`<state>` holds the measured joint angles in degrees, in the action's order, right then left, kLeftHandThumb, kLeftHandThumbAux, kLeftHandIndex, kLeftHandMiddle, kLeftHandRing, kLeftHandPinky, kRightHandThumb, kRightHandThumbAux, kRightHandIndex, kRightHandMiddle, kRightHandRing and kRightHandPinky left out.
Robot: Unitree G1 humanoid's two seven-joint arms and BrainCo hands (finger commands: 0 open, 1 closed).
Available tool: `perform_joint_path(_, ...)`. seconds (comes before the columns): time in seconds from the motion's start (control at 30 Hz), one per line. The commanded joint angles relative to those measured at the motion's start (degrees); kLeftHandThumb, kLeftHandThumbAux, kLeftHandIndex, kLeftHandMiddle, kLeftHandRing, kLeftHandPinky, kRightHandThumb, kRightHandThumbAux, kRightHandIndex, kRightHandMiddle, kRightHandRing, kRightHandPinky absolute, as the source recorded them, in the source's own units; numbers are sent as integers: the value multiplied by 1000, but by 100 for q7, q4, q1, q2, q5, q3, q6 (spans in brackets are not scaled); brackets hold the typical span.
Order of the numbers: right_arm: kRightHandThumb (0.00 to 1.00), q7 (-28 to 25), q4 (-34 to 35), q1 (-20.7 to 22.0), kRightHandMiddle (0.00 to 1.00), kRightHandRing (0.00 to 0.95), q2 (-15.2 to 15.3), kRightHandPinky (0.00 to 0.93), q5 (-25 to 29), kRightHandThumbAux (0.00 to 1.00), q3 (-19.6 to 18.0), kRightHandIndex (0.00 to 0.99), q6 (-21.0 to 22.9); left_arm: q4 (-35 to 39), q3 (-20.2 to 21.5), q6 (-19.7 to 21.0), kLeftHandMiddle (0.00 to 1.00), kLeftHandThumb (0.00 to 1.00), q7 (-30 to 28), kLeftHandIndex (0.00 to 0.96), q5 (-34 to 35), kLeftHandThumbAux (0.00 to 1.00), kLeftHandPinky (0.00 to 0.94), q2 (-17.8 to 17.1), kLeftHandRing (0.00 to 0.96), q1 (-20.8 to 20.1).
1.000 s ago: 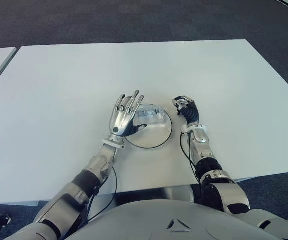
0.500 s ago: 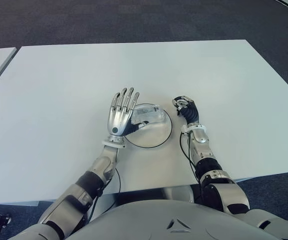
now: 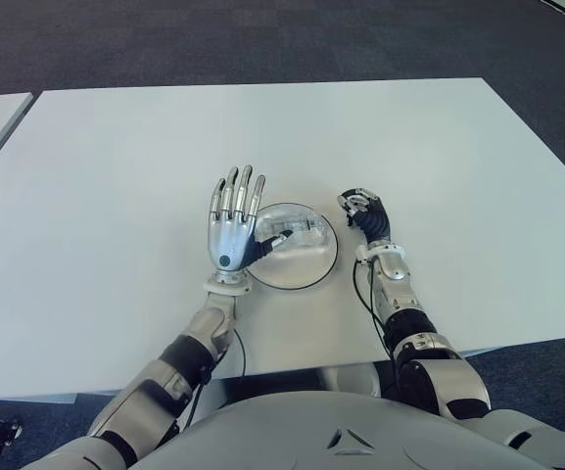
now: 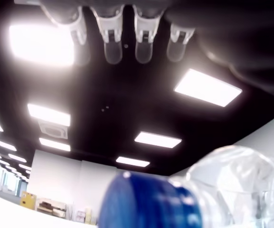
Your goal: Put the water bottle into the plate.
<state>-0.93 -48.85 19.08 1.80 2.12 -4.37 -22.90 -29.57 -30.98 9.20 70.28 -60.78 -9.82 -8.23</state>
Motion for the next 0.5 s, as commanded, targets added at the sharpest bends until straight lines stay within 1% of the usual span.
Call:
perform_joint_path(0.03, 700, -6, -354, -367, 783, 771, -23, 753, -29, 729, -1, 437, 409, -306, 40, -90, 0, 18, 739, 0, -17, 420, 0, 70, 0, -124)
perform_joint_path(0.1, 700, 0, -358, -368, 783, 770, -23, 758, -29, 729, -2, 437, 403, -363, 35, -203, 0, 23, 1016, 0, -34, 432, 0, 72, 0, -194)
perform_joint_path(0.2, 701, 11, -342, -366, 786, 772, -19, 762, -41, 729, 8, 438, 424, -431, 3, -789, 0, 57, 1547, 0, 59, 466, 0, 15, 0, -333)
perform_joint_path(0.3, 701, 27, -324, -366, 787, 772, -18, 764, -46, 729, 18, 438, 441, -551, 4, -1091, 0, 89, 1776, 0, 119, 491, 0, 10, 0, -404)
perform_joint_path(0.37, 701, 36, -314, -366, 786, 771, -15, 766, -46, 729, 23, 438, 450, -630, 18, -1268, 0, 108, 1857, 0, 175, 503, 0, 21, 0, -434)
perform_joint_path(0.43, 702, 26, -304, -368, 785, 770, -11, 766, -44, 729, 32, 438, 454, -577, 152, -1481, 0, 122, 1623, 0, 463, 523, 0, 68, 0, -362)
perform_joint_path(0.5, 702, 18, -299, -369, 785, 769, -8, 766, -40, 729, 38, 438, 454, -542, 235, -1586, 0, 128, 1449, 0, 637, 541, 0, 91, 0, -311)
